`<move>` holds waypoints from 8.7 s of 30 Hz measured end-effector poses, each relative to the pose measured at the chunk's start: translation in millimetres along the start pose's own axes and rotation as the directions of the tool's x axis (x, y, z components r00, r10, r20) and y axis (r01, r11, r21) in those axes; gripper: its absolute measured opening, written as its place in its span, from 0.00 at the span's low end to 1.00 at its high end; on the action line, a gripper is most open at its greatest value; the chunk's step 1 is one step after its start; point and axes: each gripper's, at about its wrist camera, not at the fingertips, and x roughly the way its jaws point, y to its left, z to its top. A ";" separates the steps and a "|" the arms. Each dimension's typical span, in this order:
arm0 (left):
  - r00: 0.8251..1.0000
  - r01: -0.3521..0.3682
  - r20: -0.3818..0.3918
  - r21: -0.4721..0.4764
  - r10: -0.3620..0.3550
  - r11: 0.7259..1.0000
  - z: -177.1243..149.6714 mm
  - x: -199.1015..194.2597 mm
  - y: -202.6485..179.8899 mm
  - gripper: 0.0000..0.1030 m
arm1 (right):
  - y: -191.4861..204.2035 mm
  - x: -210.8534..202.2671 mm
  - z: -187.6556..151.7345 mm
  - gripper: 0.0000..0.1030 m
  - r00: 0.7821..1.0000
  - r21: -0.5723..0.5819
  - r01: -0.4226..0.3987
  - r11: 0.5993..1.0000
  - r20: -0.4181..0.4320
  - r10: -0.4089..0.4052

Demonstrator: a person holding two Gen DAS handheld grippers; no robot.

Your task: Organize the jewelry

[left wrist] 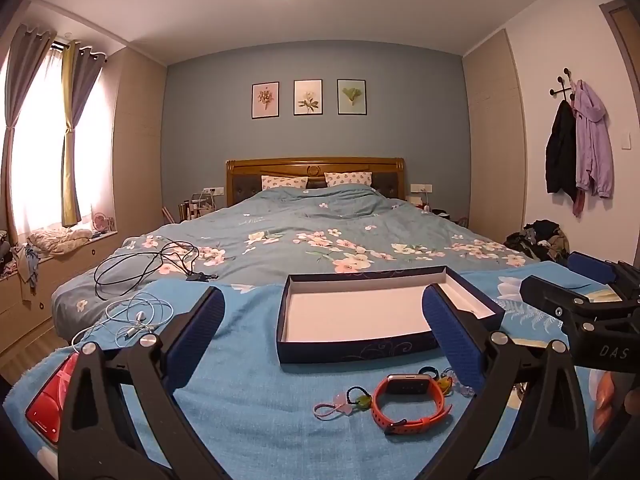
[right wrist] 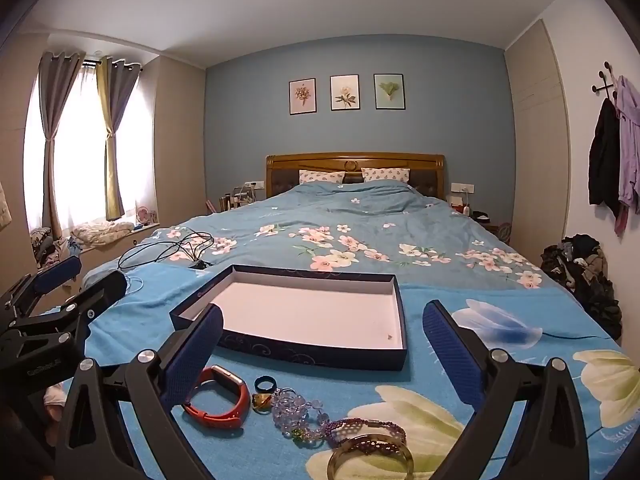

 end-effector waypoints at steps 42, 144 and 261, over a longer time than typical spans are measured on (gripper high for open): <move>1.000 -0.004 0.013 -0.006 0.004 1.000 0.3 -2.0 -1.2 0.95 | 0.1 -0.5 -1.4 0.94 1.000 0.003 -0.014 1.000 0.005 0.014; 0.693 0.549 -0.649 0.190 -0.316 0.814 -47.4 129.1 -46.1 0.26 | -75.3 41.2 -65.9 0.14 0.809 0.095 -0.087 0.992 -0.575 0.126; 0.822 0.337 -0.521 0.120 -0.229 0.934 -35.9 111.5 -0.6 0.47 | -65.6 66.4 -46.4 0.55 0.822 0.064 -0.183 0.981 -0.538 0.188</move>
